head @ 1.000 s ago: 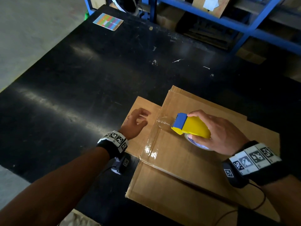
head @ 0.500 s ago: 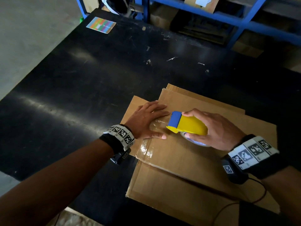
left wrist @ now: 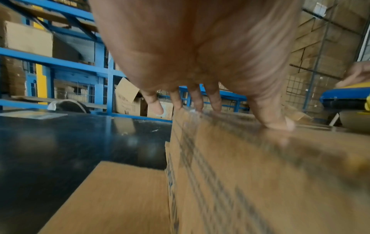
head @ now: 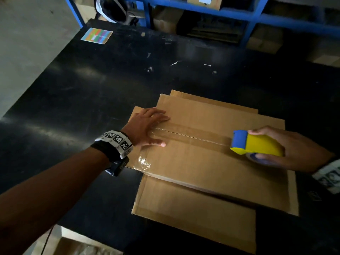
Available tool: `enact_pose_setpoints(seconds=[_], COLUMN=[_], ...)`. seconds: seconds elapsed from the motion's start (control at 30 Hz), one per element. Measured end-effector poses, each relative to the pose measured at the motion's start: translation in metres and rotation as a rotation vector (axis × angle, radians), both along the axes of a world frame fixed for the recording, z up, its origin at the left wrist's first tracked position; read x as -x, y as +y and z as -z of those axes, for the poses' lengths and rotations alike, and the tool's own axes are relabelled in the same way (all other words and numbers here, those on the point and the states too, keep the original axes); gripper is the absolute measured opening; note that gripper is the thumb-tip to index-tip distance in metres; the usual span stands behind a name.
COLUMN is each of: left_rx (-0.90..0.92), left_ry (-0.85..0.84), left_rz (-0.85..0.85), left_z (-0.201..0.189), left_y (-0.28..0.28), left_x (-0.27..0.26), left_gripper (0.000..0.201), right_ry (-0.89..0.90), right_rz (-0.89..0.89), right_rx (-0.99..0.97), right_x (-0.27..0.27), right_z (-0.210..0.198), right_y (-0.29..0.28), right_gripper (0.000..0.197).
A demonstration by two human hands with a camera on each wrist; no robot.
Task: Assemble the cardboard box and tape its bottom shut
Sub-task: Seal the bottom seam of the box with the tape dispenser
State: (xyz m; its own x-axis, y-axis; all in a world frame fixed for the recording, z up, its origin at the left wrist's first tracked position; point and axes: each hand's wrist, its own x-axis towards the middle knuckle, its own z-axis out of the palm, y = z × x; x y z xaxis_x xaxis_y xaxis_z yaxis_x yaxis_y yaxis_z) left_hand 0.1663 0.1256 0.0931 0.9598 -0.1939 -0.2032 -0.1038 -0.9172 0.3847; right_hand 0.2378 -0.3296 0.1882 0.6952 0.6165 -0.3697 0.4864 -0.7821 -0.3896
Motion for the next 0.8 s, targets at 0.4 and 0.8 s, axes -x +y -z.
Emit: enact_pose_setpoints(seconds=[0.4,0.8], left_rx=[-0.012,-0.19], left_ry=[-0.01,0.065], left_rz=[0.129,0.062], left_z=[-0.018,-0.024], left_y=[-0.193,-0.211], left_x=[-0.021,-0.026], left_gripper=[0.118,0.119], right_ry=[-0.175,-0.111], right_rz=[-0.099,-0.118], right_rx=[-0.173,-0.227], right_x=[0.003,-0.009], right_z=[0.024,0.019], right_y=[-0.013,-0.086], right_gripper=[0.058,0.068])
